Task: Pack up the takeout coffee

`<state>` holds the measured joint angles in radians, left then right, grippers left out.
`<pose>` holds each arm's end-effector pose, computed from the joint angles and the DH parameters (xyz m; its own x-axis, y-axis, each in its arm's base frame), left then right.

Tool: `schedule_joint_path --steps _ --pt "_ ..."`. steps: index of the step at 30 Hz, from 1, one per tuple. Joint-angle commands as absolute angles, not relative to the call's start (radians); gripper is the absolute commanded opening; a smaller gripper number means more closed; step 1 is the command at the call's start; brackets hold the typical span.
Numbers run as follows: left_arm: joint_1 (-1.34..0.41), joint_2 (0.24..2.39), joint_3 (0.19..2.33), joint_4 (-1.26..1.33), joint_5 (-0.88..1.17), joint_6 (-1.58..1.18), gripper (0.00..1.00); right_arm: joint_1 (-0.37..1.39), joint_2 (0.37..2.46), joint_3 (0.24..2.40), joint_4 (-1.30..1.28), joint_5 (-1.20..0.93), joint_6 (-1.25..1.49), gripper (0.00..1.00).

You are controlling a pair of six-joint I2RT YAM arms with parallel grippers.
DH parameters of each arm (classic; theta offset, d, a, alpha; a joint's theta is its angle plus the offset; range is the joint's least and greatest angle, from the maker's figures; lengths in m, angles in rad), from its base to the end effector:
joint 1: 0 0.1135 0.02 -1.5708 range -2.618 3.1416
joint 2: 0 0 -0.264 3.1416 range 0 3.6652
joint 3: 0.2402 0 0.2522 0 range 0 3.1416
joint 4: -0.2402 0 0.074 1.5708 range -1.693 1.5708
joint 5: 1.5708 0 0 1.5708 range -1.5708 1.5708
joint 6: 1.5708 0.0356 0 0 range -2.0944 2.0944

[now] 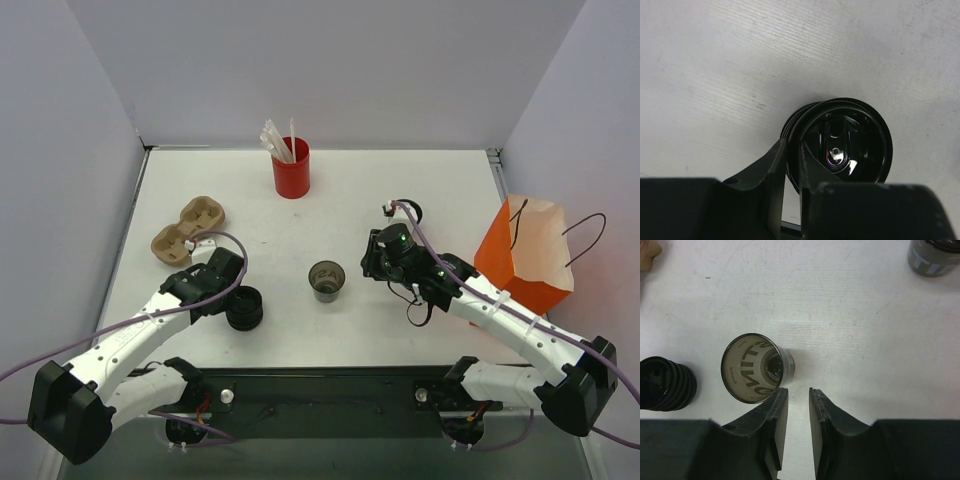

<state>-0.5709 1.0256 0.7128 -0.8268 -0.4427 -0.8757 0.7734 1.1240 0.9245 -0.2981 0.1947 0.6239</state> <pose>0.1589 -0.0839 0.2245 -0.7489 -0.3438 -0.5666 -0.3708 0.9259 -0.0717 0.1863 0.1723 0.3099 -0.6065 0.2089 -0.7671 -0.2580 0.8610 0.4384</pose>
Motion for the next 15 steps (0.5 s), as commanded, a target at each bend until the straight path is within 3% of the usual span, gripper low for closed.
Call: schedule_joint_path --steps 1,9,15 --pt "-0.577 1.023 0.739 -0.807 -0.440 -0.861 0.21 0.779 1.094 0.930 -0.314 0.229 0.609 0.25" --pt "-0.575 1.020 0.794 -0.848 -0.449 -0.836 0.01 0.784 1.104 0.939 -0.314 0.221 0.604 0.25" --pt "-0.575 0.994 0.847 -0.873 -0.431 -0.778 0.00 0.810 1.108 0.966 -0.288 0.151 0.559 0.26"
